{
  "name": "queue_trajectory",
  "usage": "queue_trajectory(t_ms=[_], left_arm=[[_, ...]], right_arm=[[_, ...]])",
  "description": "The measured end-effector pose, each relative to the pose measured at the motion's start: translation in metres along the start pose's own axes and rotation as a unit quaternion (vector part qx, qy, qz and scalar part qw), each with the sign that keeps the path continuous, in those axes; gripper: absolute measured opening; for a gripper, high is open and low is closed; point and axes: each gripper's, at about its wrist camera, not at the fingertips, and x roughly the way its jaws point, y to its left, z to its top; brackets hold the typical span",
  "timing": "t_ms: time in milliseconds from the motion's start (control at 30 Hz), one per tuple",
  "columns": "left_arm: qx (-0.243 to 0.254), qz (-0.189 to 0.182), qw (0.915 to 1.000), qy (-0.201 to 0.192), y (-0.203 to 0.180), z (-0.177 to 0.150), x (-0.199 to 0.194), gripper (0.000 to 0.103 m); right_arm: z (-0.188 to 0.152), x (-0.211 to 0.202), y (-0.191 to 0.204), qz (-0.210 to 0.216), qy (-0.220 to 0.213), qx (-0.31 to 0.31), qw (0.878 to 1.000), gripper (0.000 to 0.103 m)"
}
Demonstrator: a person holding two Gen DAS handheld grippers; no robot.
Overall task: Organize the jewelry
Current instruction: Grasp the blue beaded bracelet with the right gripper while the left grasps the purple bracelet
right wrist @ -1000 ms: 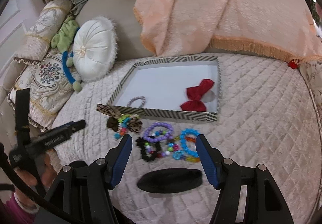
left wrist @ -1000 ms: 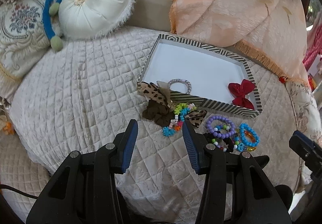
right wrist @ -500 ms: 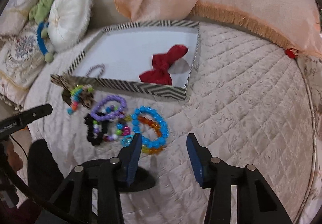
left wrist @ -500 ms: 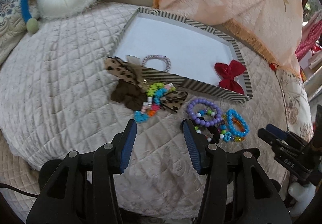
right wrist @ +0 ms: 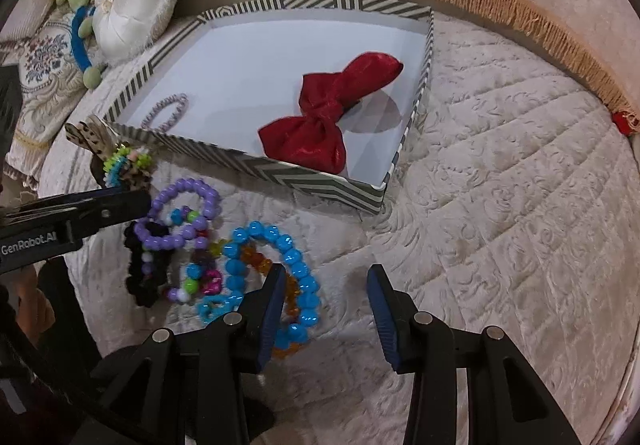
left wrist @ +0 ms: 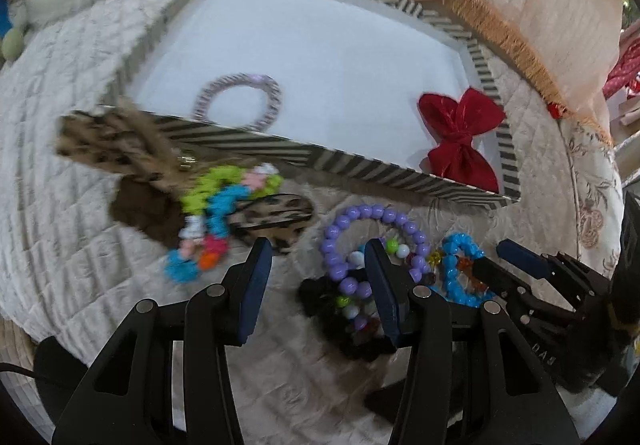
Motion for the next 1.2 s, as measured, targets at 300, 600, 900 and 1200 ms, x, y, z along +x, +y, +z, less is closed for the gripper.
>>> queue_trajectory(t_ms=[300,600,900,1200], left_arm=[[0.0,0.034,0.9994,-0.007,-0.004,0.012,0.018,0.048],[0.034,0.04,0.9986,0.001,-0.014,0.018,0.03,0.052],[0.066,0.04,0.997,0.008,-0.035,0.026,0.046,0.062],[0.074,0.03,0.9968,-0.002,-0.032,0.034,0.044,0.008]], right_arm=[[0.002,-0.006,-0.006,0.01,-0.012,-0.003,1.0,0.04],[0.007,0.005,0.001,-0.005,-0.007,-0.036,0.999,0.031],[0.007,0.012,0.009,-0.022,-0.009,-0.068,0.997,0.027],[0.007,0.011,-0.007,-0.017,-0.021,-0.034,0.999,0.02]])
